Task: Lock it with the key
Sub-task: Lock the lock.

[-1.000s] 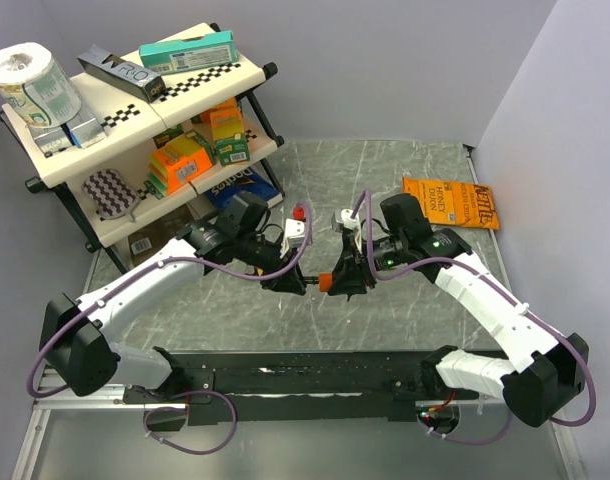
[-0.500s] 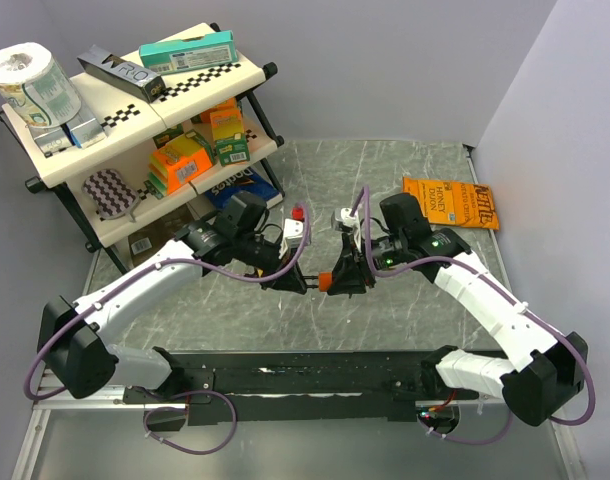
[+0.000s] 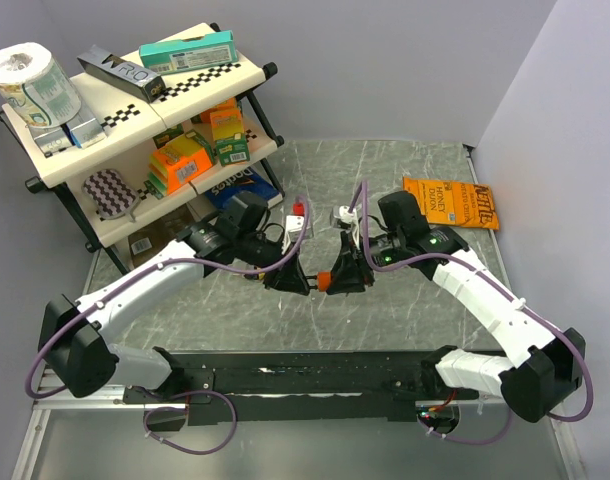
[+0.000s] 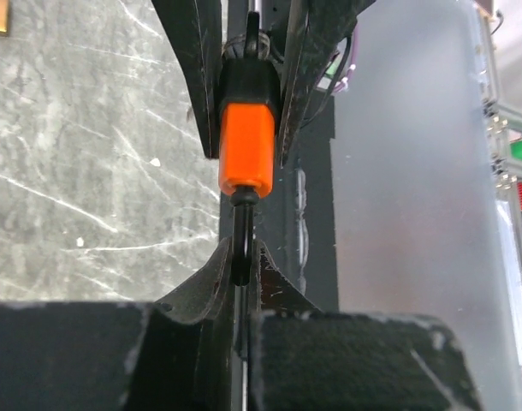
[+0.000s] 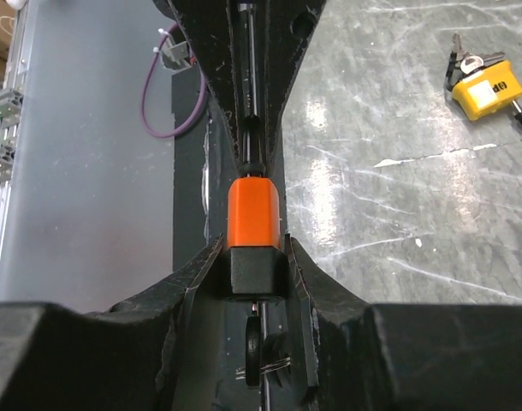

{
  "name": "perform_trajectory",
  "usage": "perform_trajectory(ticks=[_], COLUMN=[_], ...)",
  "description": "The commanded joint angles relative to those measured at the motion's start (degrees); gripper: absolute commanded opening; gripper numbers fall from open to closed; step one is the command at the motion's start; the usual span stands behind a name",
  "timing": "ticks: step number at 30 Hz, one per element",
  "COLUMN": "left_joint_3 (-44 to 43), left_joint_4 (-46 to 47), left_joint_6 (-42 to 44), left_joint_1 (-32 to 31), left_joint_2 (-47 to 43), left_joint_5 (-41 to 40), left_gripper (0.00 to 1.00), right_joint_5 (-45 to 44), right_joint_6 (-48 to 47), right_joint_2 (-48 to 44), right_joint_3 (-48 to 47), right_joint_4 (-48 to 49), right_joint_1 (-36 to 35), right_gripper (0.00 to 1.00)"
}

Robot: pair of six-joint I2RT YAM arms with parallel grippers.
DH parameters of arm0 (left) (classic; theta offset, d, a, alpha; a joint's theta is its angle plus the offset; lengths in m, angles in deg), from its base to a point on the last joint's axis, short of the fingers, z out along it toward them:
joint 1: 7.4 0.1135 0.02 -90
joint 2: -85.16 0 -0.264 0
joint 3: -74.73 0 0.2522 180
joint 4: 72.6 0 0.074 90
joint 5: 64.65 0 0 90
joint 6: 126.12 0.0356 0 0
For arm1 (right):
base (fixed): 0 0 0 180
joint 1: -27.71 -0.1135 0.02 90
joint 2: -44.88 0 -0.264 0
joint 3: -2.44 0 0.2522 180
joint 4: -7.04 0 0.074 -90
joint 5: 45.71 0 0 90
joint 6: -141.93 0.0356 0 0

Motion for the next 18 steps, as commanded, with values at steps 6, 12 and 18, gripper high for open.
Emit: perform_trajectory(ticks=[6, 12, 18], left_joint_3=[-2.46, -2.37, -2.29], left_joint_4=[18.89, 24.61, 26.99], left_joint_6=[-11.35, -15.84, -17.33], left_joint_1=[-4.36, -5.06, -5.59], left_joint_2=[1.40, 2.72, 3.25], left_joint_5=[5.83, 4.69, 5.13], left_gripper=[0.01, 0.01, 0.01], right_joint_5=[3.33, 3.51, 4.04], right_joint_6=[2.23, 2.94, 3.91], right_joint_2=[0.91, 1.53, 1.97], right_joint_3=[-2.13, -1.96, -1.51], right_joint_4=[7.12, 7.56, 9.14], right_joint_1=[-2.98, -4.56, -4.74], right_gripper=[0.00, 0.00, 0.00])
